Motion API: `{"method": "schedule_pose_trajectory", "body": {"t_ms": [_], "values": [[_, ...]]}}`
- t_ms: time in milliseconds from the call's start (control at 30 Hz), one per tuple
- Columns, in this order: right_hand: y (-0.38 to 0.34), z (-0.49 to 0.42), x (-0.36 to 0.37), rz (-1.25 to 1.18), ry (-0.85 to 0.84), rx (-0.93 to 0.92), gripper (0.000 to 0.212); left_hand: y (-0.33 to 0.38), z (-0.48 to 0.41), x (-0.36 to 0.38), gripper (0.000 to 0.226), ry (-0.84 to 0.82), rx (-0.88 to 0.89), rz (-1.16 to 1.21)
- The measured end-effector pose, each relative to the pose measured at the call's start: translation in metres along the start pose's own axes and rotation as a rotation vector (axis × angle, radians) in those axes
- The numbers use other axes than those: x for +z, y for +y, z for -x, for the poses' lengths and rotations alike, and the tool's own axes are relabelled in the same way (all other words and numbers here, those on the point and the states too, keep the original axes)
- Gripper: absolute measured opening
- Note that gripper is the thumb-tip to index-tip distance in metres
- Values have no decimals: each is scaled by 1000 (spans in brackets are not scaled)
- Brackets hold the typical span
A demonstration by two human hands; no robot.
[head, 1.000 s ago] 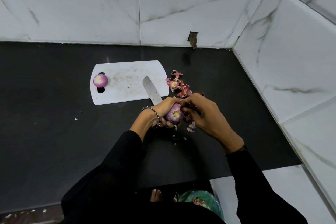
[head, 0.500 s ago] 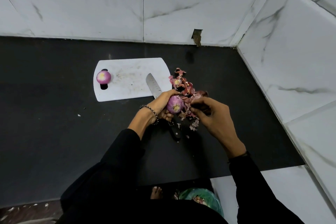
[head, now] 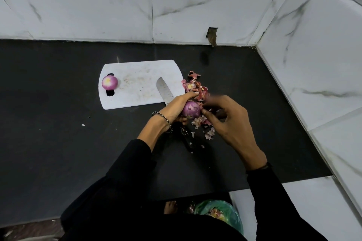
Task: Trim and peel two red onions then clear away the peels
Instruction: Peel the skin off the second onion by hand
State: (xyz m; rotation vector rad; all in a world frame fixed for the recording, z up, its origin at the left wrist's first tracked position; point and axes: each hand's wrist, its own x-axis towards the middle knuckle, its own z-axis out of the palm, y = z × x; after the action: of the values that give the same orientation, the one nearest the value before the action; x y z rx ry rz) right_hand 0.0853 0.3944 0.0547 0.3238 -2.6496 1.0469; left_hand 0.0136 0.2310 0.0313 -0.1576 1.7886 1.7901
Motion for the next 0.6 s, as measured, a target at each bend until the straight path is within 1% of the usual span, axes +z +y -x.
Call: {"method": "schedule_pose_trajectory", "body": {"t_ms": [100,167,200,400,600], "values": [[-7,-3,-2,-94,-32,-21,31,1,-1,0,35,-13,26,6],[-9,-5,0,-91,-57,-34,43,3,1,1,36,-35,54,10],[-9,-7,1,-67,-69,-49,45,4,2,1,38,-38,65,3],[-13,-12,4,-45,-68,-71,38,8,2,4,65,39,88,-149],[-17,-15,2,-40,-75,-64,36,12,-2,5,76,60,113,-277]]}}
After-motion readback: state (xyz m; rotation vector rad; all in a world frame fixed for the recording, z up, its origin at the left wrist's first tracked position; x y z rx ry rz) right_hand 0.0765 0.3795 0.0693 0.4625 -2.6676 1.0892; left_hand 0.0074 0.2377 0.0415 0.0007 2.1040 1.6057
